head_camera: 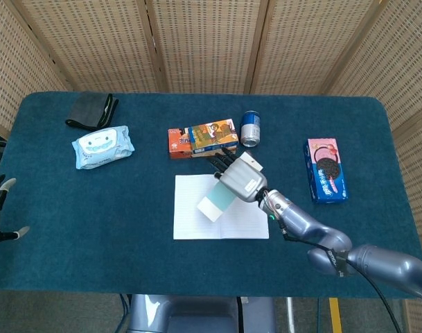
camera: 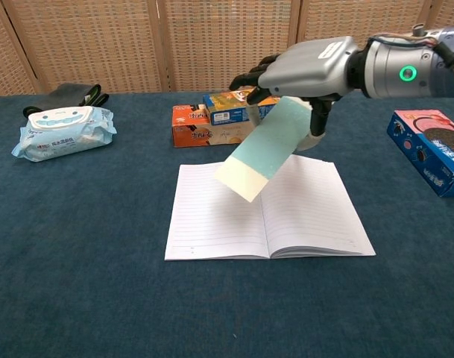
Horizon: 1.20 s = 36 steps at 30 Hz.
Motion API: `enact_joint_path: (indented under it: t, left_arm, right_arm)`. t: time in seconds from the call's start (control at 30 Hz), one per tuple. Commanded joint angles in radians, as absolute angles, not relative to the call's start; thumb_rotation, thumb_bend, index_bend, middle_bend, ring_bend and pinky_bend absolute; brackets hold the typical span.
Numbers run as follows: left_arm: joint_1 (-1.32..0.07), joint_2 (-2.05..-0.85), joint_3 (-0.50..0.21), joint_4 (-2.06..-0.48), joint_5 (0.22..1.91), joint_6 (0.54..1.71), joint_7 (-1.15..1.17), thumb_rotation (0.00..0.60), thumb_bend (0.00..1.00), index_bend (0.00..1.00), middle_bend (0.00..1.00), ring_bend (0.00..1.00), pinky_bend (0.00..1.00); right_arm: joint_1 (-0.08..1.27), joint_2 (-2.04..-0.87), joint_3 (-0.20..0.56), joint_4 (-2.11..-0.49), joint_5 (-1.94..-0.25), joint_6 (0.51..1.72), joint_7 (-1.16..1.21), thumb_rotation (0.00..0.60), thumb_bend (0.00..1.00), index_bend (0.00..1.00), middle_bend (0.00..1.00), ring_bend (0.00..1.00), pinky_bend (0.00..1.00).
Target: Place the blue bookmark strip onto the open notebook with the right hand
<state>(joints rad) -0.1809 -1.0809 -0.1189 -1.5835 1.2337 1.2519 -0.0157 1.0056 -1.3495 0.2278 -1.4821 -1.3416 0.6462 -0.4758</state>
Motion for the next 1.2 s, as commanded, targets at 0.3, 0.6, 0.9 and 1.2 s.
enact_joint_path:
  t: [0.3, 0.6, 0.9, 1.2]
  left_arm:
    - [-0.200, -1.088, -0.123, -1.575, 1.207, 1.218, -0.001, 0.600, 0.00, 0.00, 0.00, 0.00, 0.00]
    - [-0.201, -1.086, -0.117, -1.569, 1.212, 1.213, -0.011, 0.600, 0.00, 0.00, 0.00, 0.00, 0.00]
    - [-0.204, -1.090, -0.113, -1.571, 1.214, 1.213, -0.005, 0.600, 0.00, 0.00, 0.00, 0.00, 0.00]
    - [-0.207, -1.092, -0.111, -1.574, 1.212, 1.209, 0.003, 0.600, 0.00, 0.00, 0.00, 0.00, 0.00]
  right_arm:
    - [1.161, -1.441, 0.151, -1.317, -1.599, 0.609, -0.327, 0.600, 0.74, 0.58, 0.06, 0.00, 0.02]
    - [1.217, -1.481, 0.073, -1.237, -1.714, 0.618, -0.332, 0.600, 0.83, 0.58, 0.07, 0.00, 0.05]
    - [1.239, -1.422, 0.025, -1.289, -1.767, 0.634, -0.315, 0.600, 1.00, 0.58, 0.14, 0.00, 0.09]
    - [1.244, -1.438, 0.007, -1.265, -1.801, 0.657, -0.367, 0.600, 1.00, 0.53, 0.08, 0.00, 0.09]
